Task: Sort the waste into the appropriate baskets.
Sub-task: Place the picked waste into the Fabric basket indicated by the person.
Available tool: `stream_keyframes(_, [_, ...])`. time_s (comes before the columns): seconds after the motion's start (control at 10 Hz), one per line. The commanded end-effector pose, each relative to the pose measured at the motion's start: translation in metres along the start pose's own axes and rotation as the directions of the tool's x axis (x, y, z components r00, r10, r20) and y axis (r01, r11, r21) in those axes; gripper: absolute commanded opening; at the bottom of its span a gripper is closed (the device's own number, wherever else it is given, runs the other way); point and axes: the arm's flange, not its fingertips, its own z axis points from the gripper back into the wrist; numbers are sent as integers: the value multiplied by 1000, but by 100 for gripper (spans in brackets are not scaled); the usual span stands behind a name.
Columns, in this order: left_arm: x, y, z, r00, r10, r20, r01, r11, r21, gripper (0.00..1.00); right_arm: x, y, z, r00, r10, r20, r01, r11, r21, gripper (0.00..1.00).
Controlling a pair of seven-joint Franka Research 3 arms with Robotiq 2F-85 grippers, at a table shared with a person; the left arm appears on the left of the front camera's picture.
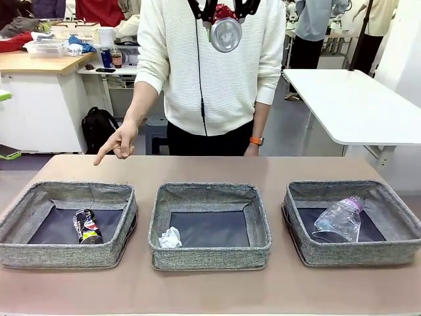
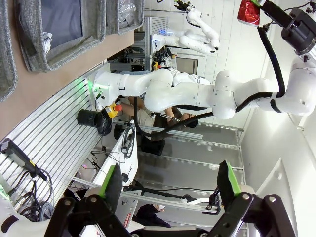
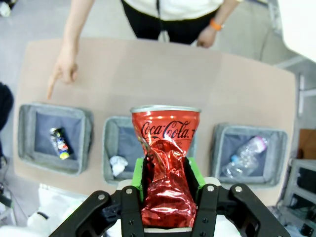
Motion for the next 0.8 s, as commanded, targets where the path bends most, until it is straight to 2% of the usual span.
stream_keyframes(0.0, [0, 1, -2, 1000, -18, 9, 18, 1000, -5, 100, -1, 0, 1, 1000, -3, 1, 3, 1000, -1, 39])
stream_keyframes(0.2, [0, 0, 0, 1000, 0, 0, 0, 1000, 0, 100, 0, 0, 0, 1000, 0, 0, 0, 1000, 0, 39])
stream_keyframes(0.3, [-1, 6, -6, 998, 9, -60, -1, 991, 135, 100, -1, 8, -13, 990, 133, -54, -129, 989, 73, 39])
stream_keyframes(0.4, [-10, 16, 5, 997, 42, -64, -21, 956, 294, 100, 3, 32, -40, 975, 220, -41, -212, 968, 136, 39])
stream_keyframes(0.6, [-40, 31, 61, 992, 123, 41, -129, 925, 357, 100, 4, 87, -99, 933, 358, -37, -333, 897, 291, 39])
stream_keyframes(0.7, [-60, 37, 89, 986, 141, 92, -164, 925, 342, 100, 1, 120, -129, 903, 425, -53, -378, 850, 367, 39])
